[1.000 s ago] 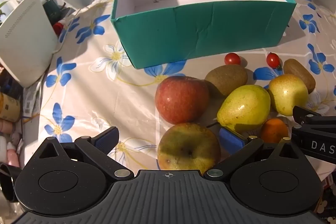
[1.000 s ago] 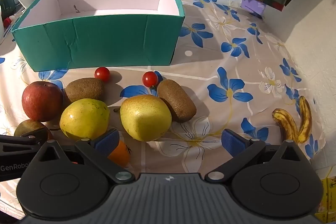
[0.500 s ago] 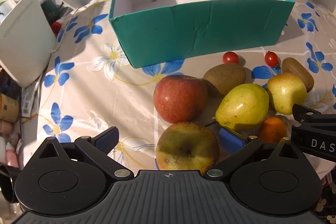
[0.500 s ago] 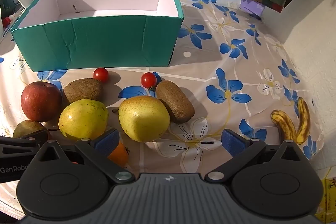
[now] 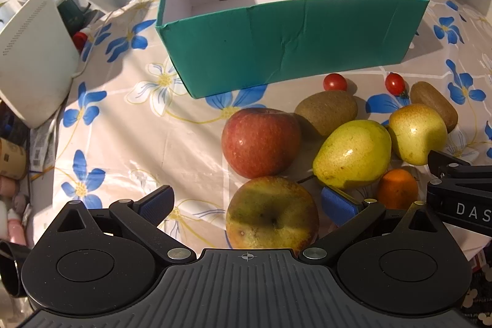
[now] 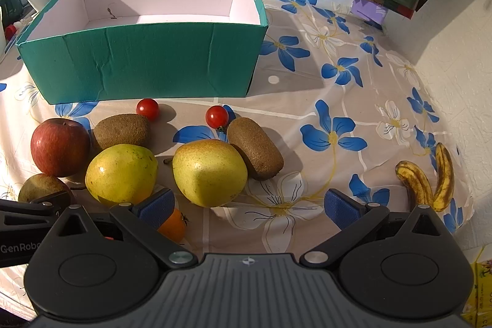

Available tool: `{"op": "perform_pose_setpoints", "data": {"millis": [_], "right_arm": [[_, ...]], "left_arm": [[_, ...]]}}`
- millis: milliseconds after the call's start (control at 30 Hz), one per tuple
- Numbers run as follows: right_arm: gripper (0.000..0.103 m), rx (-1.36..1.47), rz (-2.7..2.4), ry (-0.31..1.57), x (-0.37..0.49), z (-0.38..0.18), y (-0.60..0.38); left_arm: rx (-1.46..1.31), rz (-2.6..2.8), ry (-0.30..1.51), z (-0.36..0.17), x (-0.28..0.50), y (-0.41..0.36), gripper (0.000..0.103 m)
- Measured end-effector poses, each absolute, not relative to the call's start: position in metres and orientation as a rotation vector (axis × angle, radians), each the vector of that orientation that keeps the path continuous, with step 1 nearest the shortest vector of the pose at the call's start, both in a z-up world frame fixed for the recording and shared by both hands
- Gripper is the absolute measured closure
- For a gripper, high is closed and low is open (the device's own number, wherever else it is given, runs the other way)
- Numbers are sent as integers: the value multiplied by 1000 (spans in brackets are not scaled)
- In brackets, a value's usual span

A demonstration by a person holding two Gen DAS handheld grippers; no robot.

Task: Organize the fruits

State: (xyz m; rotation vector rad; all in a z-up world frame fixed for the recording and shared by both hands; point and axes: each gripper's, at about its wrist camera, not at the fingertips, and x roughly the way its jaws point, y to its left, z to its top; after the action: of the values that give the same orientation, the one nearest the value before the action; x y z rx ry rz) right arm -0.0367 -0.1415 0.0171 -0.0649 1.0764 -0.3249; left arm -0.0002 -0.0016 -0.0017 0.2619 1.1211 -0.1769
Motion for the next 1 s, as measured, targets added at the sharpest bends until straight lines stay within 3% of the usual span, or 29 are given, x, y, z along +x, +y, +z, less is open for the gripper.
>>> {"op": "perform_pose_setpoints", "data": {"millis": [1000], "right_arm": [[0, -66, -321, 1073, -38, 17, -141]], "left_arm": [[268, -186, 1121, -3, -4, -6, 0]]}}
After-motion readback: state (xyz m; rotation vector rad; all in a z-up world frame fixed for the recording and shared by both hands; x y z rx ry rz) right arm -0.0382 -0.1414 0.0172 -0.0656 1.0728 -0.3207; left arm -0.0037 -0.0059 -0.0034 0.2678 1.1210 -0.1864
